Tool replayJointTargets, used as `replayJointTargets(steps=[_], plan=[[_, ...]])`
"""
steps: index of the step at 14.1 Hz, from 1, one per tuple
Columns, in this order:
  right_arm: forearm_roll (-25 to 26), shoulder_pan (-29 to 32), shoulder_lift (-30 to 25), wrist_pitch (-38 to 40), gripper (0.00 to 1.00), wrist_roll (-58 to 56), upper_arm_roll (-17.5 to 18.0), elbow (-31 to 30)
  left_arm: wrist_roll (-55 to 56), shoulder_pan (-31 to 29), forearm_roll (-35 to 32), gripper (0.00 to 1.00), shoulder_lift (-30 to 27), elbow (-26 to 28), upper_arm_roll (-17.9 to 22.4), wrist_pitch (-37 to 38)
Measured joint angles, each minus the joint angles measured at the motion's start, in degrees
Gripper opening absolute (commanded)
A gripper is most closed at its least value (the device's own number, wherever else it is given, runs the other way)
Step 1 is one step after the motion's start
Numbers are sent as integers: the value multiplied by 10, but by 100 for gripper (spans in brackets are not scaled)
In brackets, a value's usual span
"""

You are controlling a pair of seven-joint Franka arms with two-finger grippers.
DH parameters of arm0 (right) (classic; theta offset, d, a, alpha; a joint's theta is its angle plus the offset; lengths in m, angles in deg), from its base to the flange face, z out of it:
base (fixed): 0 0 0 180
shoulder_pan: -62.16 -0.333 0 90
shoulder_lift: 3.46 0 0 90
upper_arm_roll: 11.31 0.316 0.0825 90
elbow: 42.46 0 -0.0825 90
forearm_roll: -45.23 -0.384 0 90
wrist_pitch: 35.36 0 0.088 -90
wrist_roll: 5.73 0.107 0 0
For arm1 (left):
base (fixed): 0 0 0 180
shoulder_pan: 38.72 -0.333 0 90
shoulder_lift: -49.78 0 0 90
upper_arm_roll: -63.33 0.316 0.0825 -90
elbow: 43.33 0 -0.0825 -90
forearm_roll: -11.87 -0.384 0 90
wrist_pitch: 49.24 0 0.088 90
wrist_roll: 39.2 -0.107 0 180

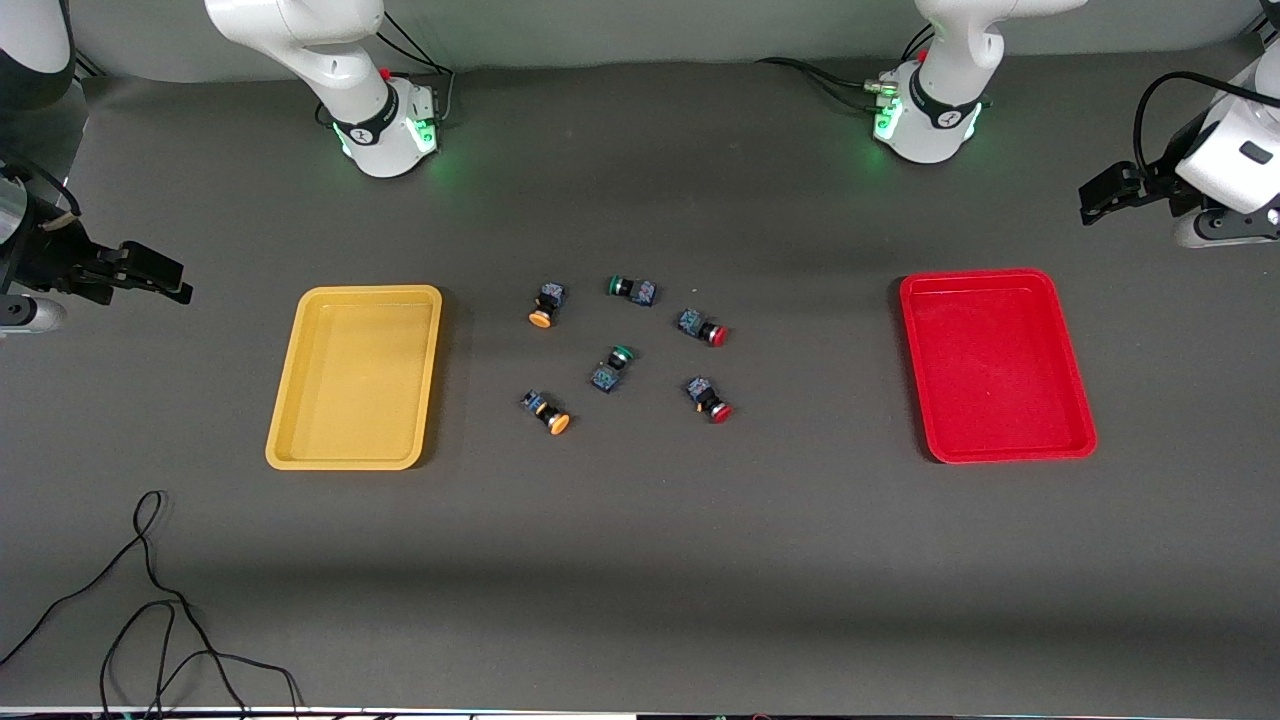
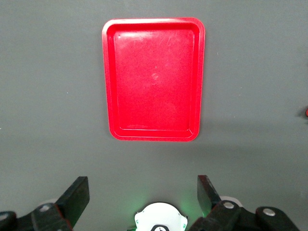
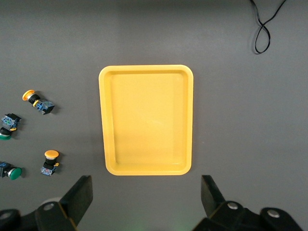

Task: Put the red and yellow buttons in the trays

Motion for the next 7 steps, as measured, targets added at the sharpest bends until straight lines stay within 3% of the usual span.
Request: replayJointTargets(steps=[7], plan=[[0, 0, 0, 0, 100, 0, 0, 0, 0, 0, 0, 100, 1, 0, -9, 0]])
